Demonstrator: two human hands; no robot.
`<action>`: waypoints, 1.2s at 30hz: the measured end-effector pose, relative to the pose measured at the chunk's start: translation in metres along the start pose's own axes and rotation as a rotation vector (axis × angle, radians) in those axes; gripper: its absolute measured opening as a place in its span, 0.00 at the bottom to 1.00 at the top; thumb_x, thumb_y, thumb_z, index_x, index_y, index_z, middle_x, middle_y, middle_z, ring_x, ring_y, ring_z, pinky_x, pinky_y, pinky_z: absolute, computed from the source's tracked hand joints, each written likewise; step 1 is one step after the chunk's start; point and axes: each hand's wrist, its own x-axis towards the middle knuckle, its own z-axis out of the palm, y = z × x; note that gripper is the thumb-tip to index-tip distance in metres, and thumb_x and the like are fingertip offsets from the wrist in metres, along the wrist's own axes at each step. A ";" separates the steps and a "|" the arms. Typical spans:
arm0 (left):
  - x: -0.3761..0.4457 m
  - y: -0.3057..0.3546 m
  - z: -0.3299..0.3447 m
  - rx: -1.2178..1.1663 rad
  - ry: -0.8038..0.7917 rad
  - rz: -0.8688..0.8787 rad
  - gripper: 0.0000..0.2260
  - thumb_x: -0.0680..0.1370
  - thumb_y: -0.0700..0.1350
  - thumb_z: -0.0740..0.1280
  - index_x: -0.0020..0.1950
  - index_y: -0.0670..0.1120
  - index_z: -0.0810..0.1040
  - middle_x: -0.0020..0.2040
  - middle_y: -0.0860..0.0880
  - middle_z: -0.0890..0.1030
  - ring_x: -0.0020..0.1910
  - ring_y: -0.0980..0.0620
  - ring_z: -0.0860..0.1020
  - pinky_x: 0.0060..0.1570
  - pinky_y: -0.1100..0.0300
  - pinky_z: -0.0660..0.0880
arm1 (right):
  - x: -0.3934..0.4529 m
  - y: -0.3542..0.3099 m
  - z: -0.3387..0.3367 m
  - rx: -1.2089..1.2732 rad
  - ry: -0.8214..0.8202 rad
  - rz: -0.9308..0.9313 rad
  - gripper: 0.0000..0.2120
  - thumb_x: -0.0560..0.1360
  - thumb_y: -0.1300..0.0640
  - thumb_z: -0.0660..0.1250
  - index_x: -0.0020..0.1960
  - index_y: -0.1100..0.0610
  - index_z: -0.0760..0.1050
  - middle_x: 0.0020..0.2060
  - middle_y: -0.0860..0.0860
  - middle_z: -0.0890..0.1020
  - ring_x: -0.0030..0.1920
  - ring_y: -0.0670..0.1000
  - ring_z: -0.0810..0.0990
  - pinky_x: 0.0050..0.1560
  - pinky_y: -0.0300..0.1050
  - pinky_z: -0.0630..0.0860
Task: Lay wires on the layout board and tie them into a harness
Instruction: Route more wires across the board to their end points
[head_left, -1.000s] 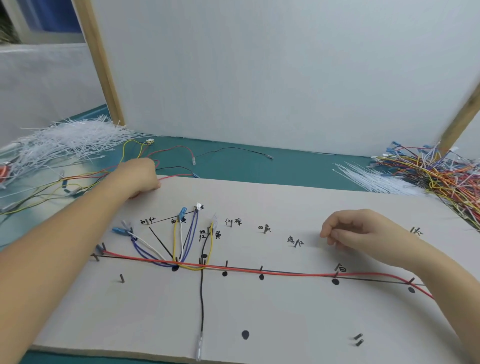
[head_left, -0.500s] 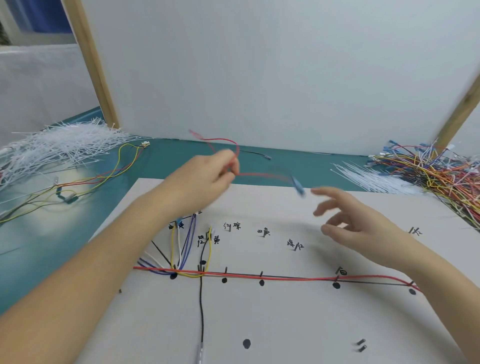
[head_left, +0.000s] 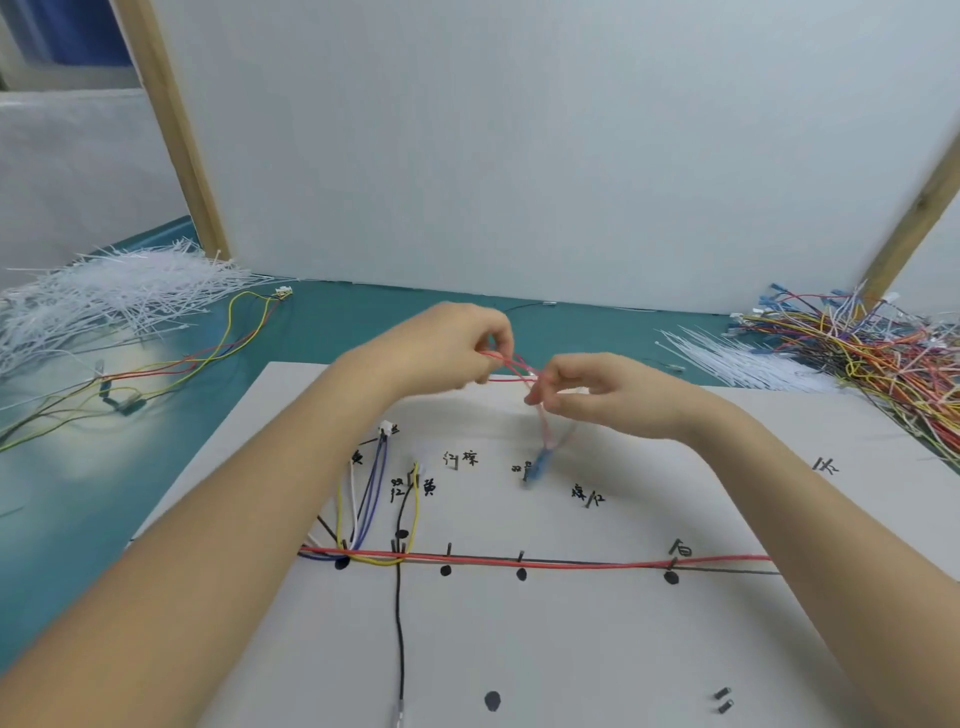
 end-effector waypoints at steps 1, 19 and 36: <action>0.006 -0.008 -0.002 0.038 0.015 -0.040 0.07 0.75 0.43 0.64 0.40 0.54 0.74 0.34 0.55 0.79 0.24 0.63 0.72 0.28 0.66 0.68 | 0.000 0.004 -0.002 0.004 -0.071 0.025 0.02 0.76 0.50 0.65 0.49 0.45 0.76 0.54 0.39 0.79 0.59 0.39 0.73 0.62 0.41 0.67; 0.005 -0.051 0.017 -0.292 -0.109 -0.174 0.10 0.79 0.43 0.59 0.46 0.53 0.79 0.36 0.54 0.78 0.30 0.57 0.76 0.31 0.66 0.71 | -0.013 0.047 -0.007 -0.138 0.403 0.095 0.06 0.75 0.50 0.67 0.40 0.45 0.74 0.34 0.44 0.74 0.32 0.42 0.70 0.33 0.32 0.65; 0.085 -0.009 0.085 0.313 -0.095 -0.156 0.19 0.80 0.51 0.54 0.71 0.54 0.66 0.66 0.42 0.71 0.64 0.40 0.69 0.60 0.49 0.68 | -0.020 0.023 -0.005 0.784 0.126 -0.134 0.16 0.76 0.49 0.57 0.37 0.50 0.79 0.28 0.50 0.76 0.24 0.46 0.64 0.27 0.35 0.60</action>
